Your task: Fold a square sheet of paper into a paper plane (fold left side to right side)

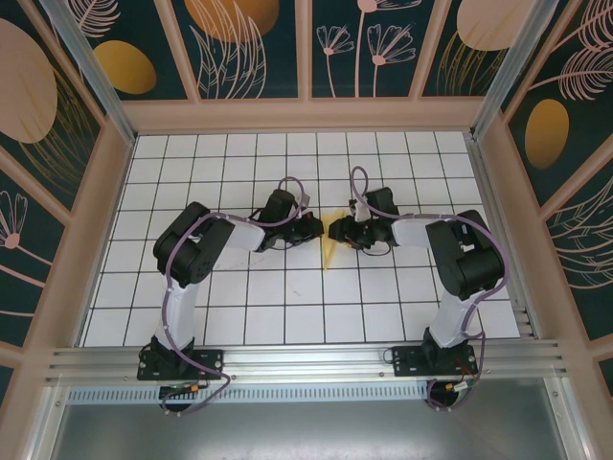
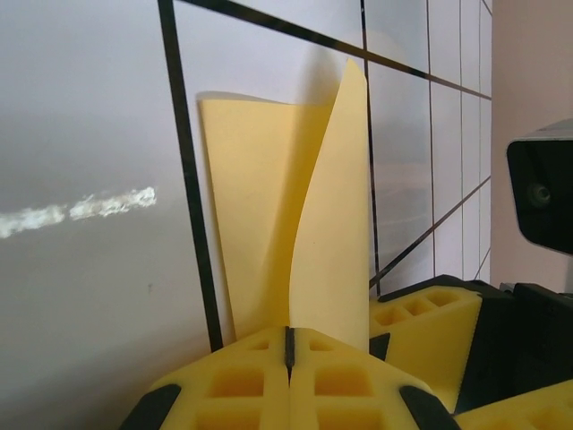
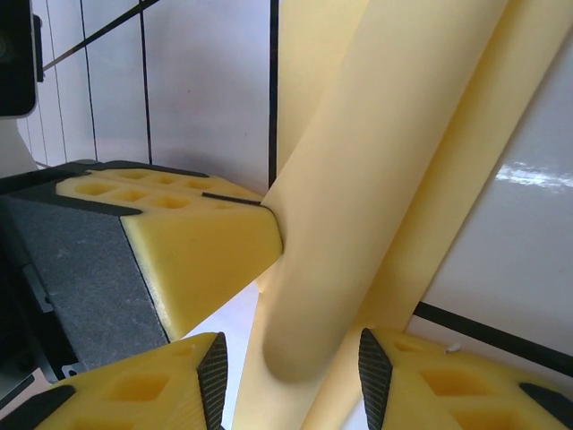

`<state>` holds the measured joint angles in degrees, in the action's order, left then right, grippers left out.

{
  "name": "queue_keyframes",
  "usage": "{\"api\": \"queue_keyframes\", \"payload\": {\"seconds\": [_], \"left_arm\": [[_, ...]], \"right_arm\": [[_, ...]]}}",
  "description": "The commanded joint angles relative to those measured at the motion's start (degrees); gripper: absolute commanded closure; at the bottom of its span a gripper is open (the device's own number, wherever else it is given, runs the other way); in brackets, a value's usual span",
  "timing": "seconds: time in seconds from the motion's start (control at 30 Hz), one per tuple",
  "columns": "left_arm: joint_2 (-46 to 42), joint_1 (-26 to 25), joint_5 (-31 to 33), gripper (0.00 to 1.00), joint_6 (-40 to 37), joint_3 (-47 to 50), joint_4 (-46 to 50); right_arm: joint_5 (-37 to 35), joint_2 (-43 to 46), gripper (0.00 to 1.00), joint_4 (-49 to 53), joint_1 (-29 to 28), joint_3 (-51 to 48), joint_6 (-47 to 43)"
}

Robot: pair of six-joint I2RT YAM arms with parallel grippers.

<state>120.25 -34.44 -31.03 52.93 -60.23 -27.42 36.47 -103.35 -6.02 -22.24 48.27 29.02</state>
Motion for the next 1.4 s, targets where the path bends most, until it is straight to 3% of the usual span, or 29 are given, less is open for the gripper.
{"api": "queue_keyframes", "payload": {"seconds": [0.0, 0.47, 0.7, 0.8, 0.97, 1.37], "left_arm": [[1.55, 0.20, 0.58, 1.00, -2.12, -1.69, 1.87], [3.64, 0.16, 1.53, 1.00, -2.95, -1.83, 3.31], [3.96, 0.16, 2.55, 1.00, -4.08, -1.82, 5.19], [3.86, 0.17, 3.11, 1.00, -4.53, -1.91, 5.77], [3.85, 0.17, 3.69, 1.00, -4.98, -2.04, 6.44], [3.84, 0.18, 5.21, 1.00, -5.73, -2.62, 8.05]], "right_arm": [[-1.50, -2.82, 0.53, 2.18, -0.26, 0.16, -1.42], [-0.80, -1.21, 0.53, 1.67, -0.08, 0.12, -1.13], [2.85, 6.46, 0.53, -0.60, 4.83, -1.22, 1.65], [3.17, 7.55, 0.55, 0.43, 5.67, -0.34, 1.57], [2.84, 5.40, 0.70, -0.92, 4.29, 1.94, 3.54], [-1.30, -2.93, 0.75, 1.14, 2.73, 9.60, 5.00]]}}
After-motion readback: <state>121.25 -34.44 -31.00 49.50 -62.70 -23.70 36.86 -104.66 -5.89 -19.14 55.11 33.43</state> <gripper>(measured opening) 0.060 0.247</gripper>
